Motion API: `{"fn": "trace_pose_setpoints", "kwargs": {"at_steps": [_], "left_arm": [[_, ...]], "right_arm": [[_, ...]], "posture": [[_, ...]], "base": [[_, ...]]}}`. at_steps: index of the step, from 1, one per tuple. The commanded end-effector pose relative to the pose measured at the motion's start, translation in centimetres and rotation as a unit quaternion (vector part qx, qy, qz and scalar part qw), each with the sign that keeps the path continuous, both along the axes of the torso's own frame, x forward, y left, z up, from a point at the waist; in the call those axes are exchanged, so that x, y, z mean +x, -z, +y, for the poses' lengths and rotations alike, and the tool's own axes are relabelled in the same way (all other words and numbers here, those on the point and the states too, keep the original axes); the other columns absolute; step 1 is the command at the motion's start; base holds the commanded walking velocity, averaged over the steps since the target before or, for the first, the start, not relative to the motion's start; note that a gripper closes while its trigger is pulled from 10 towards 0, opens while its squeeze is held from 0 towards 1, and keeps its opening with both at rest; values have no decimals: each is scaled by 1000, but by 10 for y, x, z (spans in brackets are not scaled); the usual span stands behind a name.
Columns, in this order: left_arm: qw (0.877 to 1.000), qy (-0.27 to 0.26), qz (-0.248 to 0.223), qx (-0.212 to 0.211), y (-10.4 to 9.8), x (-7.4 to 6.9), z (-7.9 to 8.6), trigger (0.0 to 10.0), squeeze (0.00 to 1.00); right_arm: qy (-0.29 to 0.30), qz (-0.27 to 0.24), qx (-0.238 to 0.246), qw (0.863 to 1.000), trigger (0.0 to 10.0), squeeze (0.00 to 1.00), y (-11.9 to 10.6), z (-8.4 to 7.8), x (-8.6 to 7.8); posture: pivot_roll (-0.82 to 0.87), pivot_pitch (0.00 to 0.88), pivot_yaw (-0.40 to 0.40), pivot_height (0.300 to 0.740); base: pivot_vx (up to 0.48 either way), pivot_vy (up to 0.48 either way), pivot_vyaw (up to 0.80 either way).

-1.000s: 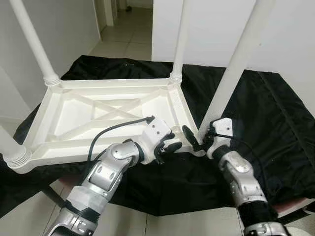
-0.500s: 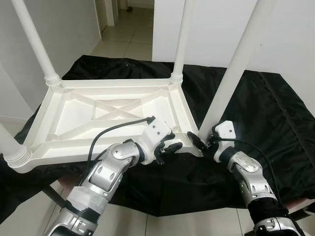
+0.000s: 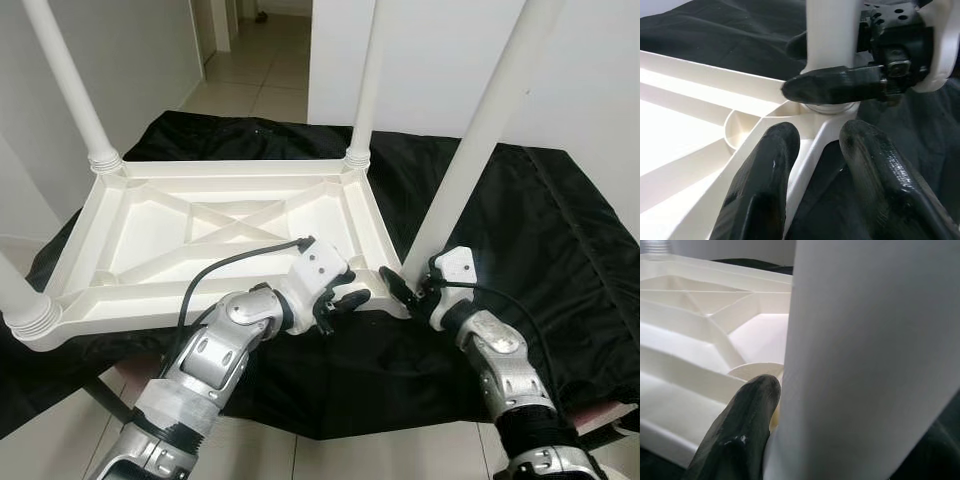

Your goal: Building children table

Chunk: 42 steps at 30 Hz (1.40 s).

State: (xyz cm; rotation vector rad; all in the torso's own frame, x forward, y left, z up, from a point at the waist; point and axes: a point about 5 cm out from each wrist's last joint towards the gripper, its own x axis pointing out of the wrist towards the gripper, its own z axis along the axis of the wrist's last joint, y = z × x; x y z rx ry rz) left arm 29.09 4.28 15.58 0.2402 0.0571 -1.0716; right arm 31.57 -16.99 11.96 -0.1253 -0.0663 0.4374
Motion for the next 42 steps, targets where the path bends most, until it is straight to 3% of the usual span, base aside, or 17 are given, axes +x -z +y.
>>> {"fn": "trace_pose_setpoints", "kwargs": {"at_steps": [1,4,7,14,16,22,31,39,40,42], "left_arm": [[1000,8,-5,-3,-1,-3,0,10000,0],[1000,8,-4,-4,-1,-4,0,10000,0],[1000,8,-2,-8,-2,-4,0,10000,0],[1000,5,-4,-11,-3,-3,1,10000,0],[1000,2,-7,-15,-6,0,2,10000,0],[1000,3,-11,-15,-10,4,1,10000,0],[1000,0,-21,-15,-23,14,7,10000,0],[1000,-7,-18,-17,-25,14,9,10000,0],[1000,-2,-18,-26,-28,12,7,10000,0],[1000,-2,-19,-25,-28,13,7,10000,0]], "right_arm": [[24,25,17,999,10000,0,8,0,-2],[30,22,20,999,10000,0,7,3,-3],[123,22,57,991,10000,0,5,7,-5],[200,21,71,977,10000,0,7,10,-11],[240,19,80,967,10000,0,9,21,-16],[256,19,88,963,10000,0,8,32,-19],[280,7,85,956,10000,0,-3,27,-21],[272,5,97,957,10000,0,-4,35,-23],[257,-6,105,961,10000,1000,-9,37,-23],[251,-10,104,962,10000,1000,-11,37,-22]], "posture": [[49,0,-33,740],[49,0,-36,740],[53,0,-43,740],[63,0,-58,740],[52,0,-58,740],[40,0,-53,740],[28,0,-35,740],[26,3,-13,740],[26,0,-15,740],[27,0,-14,740]], "base": [[0,0,0],[0,0,0],[0,0,0],[0,0,0],[0,0,0],[0,0,0],[0,0,0],[0,0,0],[0,0,0],[0,0,0]]}}
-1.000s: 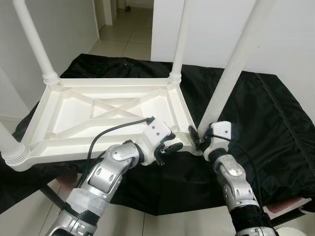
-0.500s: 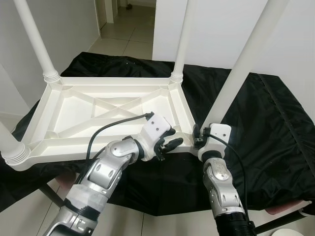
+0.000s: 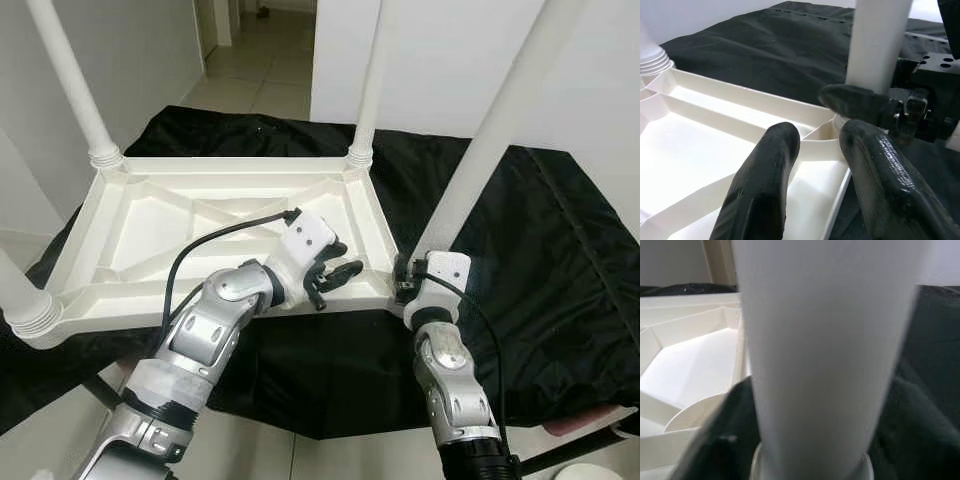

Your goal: Building children table

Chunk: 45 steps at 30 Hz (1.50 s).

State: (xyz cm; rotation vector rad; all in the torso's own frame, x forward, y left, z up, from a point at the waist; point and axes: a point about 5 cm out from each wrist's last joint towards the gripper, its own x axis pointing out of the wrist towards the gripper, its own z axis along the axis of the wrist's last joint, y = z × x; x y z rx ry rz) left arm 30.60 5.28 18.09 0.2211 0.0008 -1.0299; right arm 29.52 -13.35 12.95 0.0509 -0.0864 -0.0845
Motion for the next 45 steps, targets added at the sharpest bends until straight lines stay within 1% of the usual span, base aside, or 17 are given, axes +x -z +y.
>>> {"fn": "trace_pose_setpoints", "kwargs": {"at_steps": [1,9,10,11,12,20,25,27,28,30,31,33,36,41,43,44,45], "left_arm": [[1000,16,1,-3,-3,-2,-3,10000,0],[1000,10,2,-5,-2,-3,-3,10000,0],[1000,10,3,-5,-1,-4,-3,10000,0],[1000,10,3,-5,-1,-4,-3,10000,0],[1000,11,5,-6,0,-5,-4,10000,0],[1000,9,14,-4,4,-10,2,10000,0],[1000,20,22,-6,5,-15,3,10000,0],[999,36,29,-12,4,-20,3,10000,0],[999,36,29,-12,4,-20,3,10000,0],[998,47,31,-13,3,-22,2,10000,0],[998,47,31,-13,3,-22,2,10000,0],[997,65,34,-11,3,-28,-1,10000,0],[997,70,35,-11,3,-29,-2,10000,0],[996,78,32,-6,3,-31,-5,10000,0],[996,80,32,-5,2,-31,-5,10000,0],[996,80,31,-5,1,-31,-5,10000,0],[996,80,31,-5,1,-31,-5,10000,0]], "right_arm": [[-2,-5,6,1000,10000,1000,-1,0,-2],[-31,-22,3,999,10000,1000,-8,-8,-2],[-48,-21,2,999,10000,765,-8,-9,-2],[-48,-21,2,999,10000,765,-8,-9,-2],[-58,-24,0,998,10000,0,-8,-11,-3],[-104,-25,-26,994,10000,0,-10,-19,-3],[-145,-32,-53,987,10000,0,-14,-30,0],[-204,-30,-70,976,10000,0,-16,-35,1],[-204,-30,-70,976,10000,0,-16,-35,1],[-241,-24,-80,967,10000,0,-16,-38,1],[-241,-24,-80,967,10000,0,-16,-38,1],[-273,-17,-91,957,10000,0,-17,-45,2],[-283,-15,-96,954,10000,0,-18,-47,3],[-319,6,-123,940,10000,0,-17,-57,12],[-328,13,-128,936,10000,0,-16,-58,15],[-339,21,-137,930,10000,0,-13,-59,17],[-339,21,-137,930,10000,0,-13,-59,17]], "posture": [[27,0,-14,740],[34,0,-18,740],[36,0,-21,740],[36,0,-21,740],[39,0,-24,740],[37,0,-30,740],[34,1,-37,740],[33,4,-41,740],[33,4,-41,740],[34,6,-44,740],[34,6,-44,740],[33,3,-42,740],[34,2,-43,740],[36,0,-37,740],[36,0,-37,740],[37,0,-37,740],[37,0,-37,740]], "base": [[0,0,0],[0,0,0],[0,0,0],[0,0,0],[0,0,0],[0,0,0],[0,0,0],[0,0,0],[0,0,0],[0,0,0],[0,0,0],[0,0,0],[0,0,0],[0,0,0],[0,0,0],[0,0,0],[0,0,0]]}}
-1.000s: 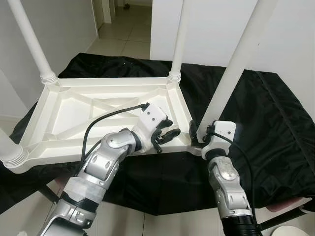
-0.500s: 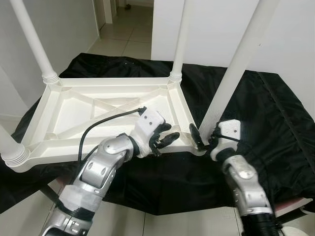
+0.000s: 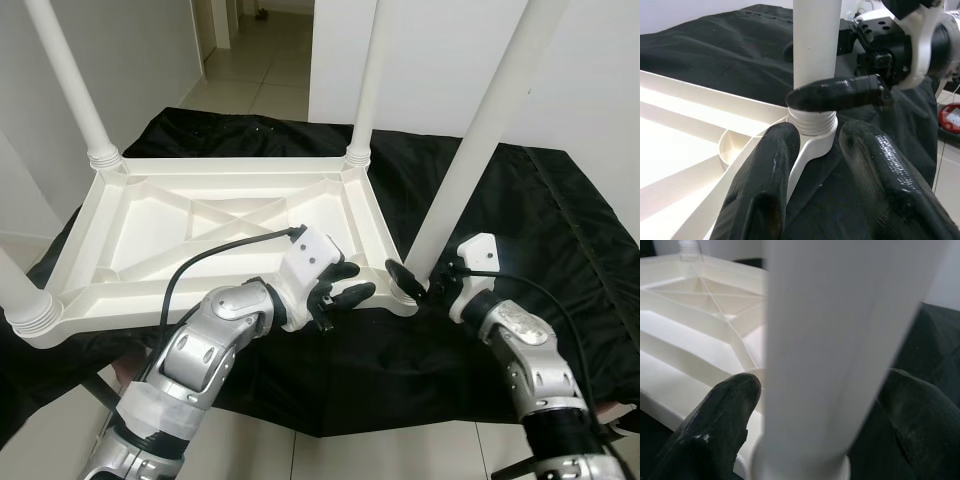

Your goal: Building children table

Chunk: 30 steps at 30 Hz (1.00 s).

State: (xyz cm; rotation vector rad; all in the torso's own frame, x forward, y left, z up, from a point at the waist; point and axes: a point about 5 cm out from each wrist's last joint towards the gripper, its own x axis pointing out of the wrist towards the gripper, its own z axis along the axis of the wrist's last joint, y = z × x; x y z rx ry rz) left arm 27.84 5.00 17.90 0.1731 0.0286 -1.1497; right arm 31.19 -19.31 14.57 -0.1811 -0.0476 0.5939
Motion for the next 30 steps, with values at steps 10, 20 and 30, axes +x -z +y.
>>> {"fn": "trace_pose_setpoints", "kwargs": {"at_steps": [10,20,30], "left_arm": [[1000,24,2,7,-2,-3,-2,10000,0],[1000,23,2,8,-1,-3,-3,10000,0],[1000,21,5,8,0,-5,-2,10000,0]], "right_arm": [[-46,26,-25,998,0,0,11,-2,5],[-47,41,-15,998,4980,0,20,-2,1],[13,55,0,998,10000,0,23,8,-1]], "posture": [[42,0,-42,740],[36,0,-47,740],[35,0,-54,740]], "base": [[0,0,0],[0,0,0],[0,0,0]]}}
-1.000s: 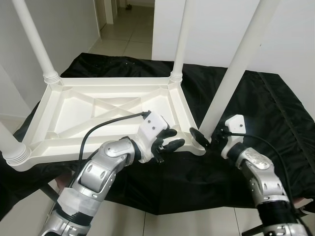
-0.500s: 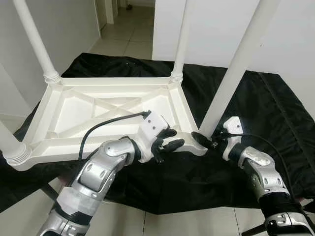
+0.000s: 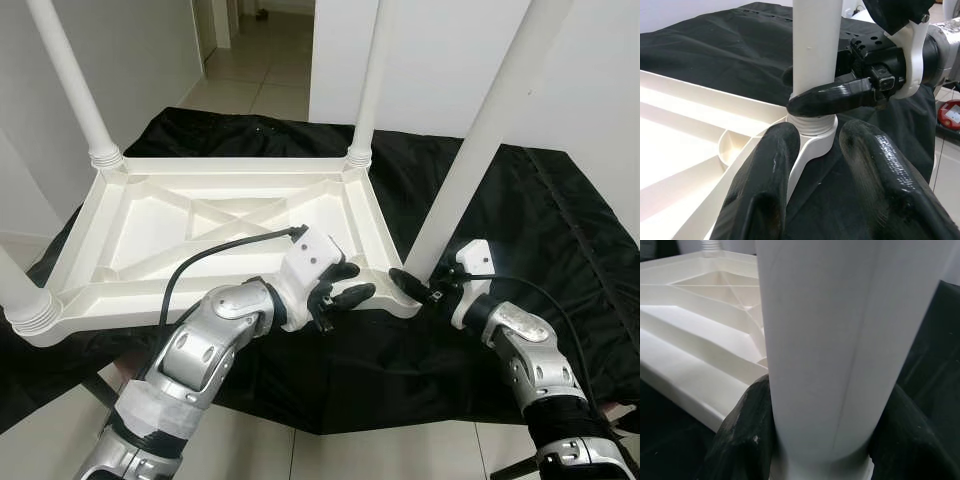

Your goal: Building children table

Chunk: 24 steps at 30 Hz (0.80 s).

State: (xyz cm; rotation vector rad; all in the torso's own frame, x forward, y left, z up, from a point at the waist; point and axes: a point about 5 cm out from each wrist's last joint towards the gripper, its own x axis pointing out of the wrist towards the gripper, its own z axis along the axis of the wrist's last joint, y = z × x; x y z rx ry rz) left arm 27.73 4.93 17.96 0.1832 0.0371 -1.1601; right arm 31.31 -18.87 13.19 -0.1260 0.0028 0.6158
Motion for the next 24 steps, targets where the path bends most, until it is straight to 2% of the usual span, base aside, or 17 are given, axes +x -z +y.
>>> {"fn": "trace_pose_setpoints", "kwargs": {"at_steps": [1,8,12,14,16,17,18,20,21,22,23,24], "left_arm": [[1000,16,4,2,1,-4,-2,10000,0],[1000,12,5,2,1,-4,-1,10000,0],[1000,10,5,2,0,-3,0,10000,0],[1000,10,5,2,0,-3,1,10000,0],[1000,10,5,2,0,-3,1,10000,0],[1000,11,5,2,0,-3,1,10000,0],[1000,11,5,2,0,-3,1,10000,0],[1000,12,3,2,-1,-3,0,10000,0],[1000,12,3,2,-1,-3,0,10000,0],[1000,12,2,2,-2,-2,0,10000,0],[1000,12,2,2,-2,-2,0,10000,0],[1000,12,1,1,-3,-2,0,10000,0]], "right_arm": [[21,23,-19,999,10000,0,10,4,-2],[95,17,28,995,10000,0,4,23,-6],[135,13,44,990,10000,0,3,27,-9],[203,20,66,977,10000,0,6,32,-13],[203,20,66,977,10000,0,6,32,-13],[238,22,81,968,10000,0,8,38,-16],[238,22,81,968,10000,0,8,38,-16],[306,17,98,947,10000,0,9,44,-20],[306,17,98,947,10000,0,9,44,-20],[340,15,107,934,10000,0,8,46,-21],[340,15,107,934,10000,0,8,46,-21],[344,17,121,931,10000,0,7,54,-22]], "posture": [[35,0,-54,740],[41,2,-60,740],[41,2,-60,740],[39,7,-54,740],[39,7,-54,740],[39,11,-53,740],[39,11,-53,740],[38,11,-52,740],[38,11,-52,740],[43,21,-55,740],[43,21,-55,740],[40,26,-47,740]], "base": [[0,0,0],[0,0,0],[0,0,0],[0,0,0],[0,0,0],[0,0,0],[0,0,0],[0,0,0],[0,0,0],[0,0,0],[0,0,0],[0,0,0]]}}
